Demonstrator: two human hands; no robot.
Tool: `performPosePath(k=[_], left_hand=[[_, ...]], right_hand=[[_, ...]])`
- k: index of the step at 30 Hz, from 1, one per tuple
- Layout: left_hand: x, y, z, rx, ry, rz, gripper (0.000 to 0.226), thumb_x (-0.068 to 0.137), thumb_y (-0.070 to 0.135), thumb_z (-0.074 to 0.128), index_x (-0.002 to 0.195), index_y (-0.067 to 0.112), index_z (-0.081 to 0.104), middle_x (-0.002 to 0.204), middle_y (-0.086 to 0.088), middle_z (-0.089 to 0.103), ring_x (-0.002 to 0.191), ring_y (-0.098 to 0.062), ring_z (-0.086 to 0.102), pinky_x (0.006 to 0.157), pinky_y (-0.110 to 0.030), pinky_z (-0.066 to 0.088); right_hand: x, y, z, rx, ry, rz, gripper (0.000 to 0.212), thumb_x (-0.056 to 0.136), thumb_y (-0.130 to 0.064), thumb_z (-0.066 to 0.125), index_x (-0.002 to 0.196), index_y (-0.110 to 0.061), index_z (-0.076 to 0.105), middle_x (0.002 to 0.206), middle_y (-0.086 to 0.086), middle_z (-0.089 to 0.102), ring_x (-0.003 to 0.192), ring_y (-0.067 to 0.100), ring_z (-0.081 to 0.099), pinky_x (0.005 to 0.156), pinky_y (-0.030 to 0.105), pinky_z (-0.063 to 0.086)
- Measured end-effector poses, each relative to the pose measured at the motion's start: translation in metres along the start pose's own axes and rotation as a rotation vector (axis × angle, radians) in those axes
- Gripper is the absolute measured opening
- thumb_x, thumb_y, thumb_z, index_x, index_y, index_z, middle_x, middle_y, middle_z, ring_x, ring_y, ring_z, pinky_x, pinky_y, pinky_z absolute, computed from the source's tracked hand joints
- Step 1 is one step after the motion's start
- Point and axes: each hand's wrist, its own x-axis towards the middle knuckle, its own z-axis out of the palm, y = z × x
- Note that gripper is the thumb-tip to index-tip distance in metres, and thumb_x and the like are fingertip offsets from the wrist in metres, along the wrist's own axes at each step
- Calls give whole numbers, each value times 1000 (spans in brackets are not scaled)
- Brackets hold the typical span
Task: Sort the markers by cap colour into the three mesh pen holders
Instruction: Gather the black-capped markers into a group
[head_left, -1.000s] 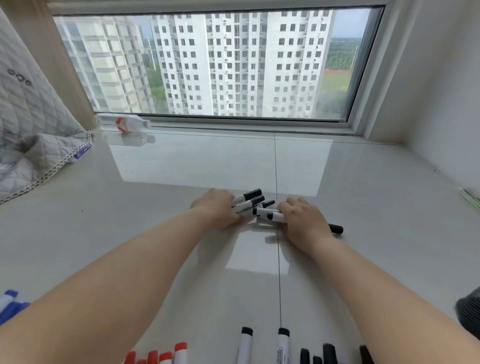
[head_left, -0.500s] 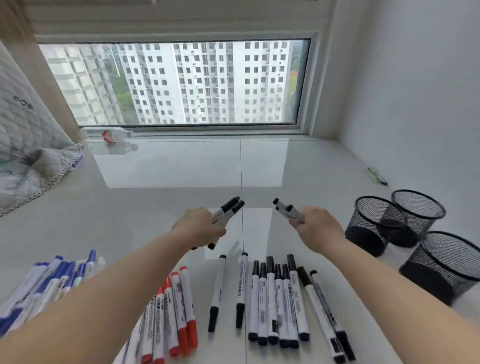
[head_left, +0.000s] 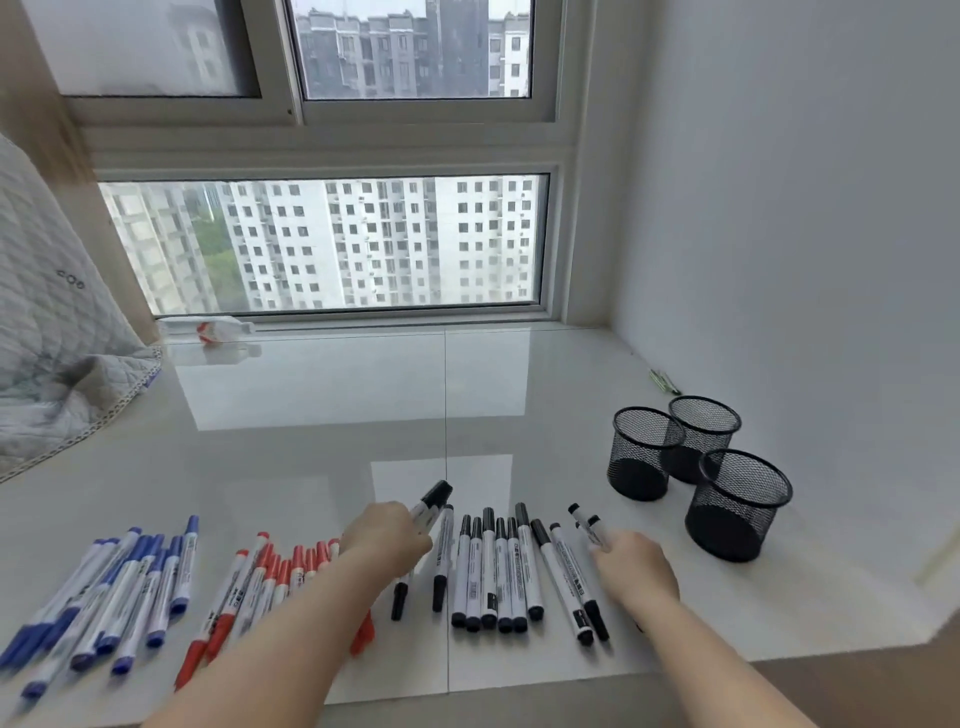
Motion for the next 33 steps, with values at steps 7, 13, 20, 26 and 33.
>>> performPosePath(k=[7,13,20,26,33], left_hand=[[-13,13,23,-162,-35,-19,24,86,26,47,67,12,46,69,-1,51,54,-12,50,46,-20,40],[-23,22,45,-427,59,-29,58,92,29,44,141,12,17,134,-16,40,114,-30,48,90,-36,41],[-25,36,67,-236,111,-18,64,95,36,32,147,35,-5,156,-4,1,139,-29,13,112,-47,16],[-21,38,73,-169,86,40,54,98,36,22,147,34,-1,156,9,-12,144,-21,-6,116,-49,4],[-29,28,75,-128,61,79,55,99,35,23,148,30,0,153,14,-23,142,-17,-19,114,-50,2]], right_hand=[[-9,-8,13,95,35,-80,40,91,-27,46,128,-11,44,126,10,45,111,27,50,90,31,41],[-13,-9,27,-10,57,-295,56,96,-23,36,148,-29,16,137,2,38,120,22,35,101,30,33],[-11,-13,43,-207,25,-295,61,96,-49,21,149,-19,12,157,-1,12,141,18,16,115,34,14],[-6,-12,46,-204,-23,-274,76,90,-63,22,149,-19,4,158,0,2,145,19,5,116,36,7],[2,-9,45,-214,10,-263,73,91,-60,21,149,-19,6,158,0,1,145,19,5,116,36,6]])
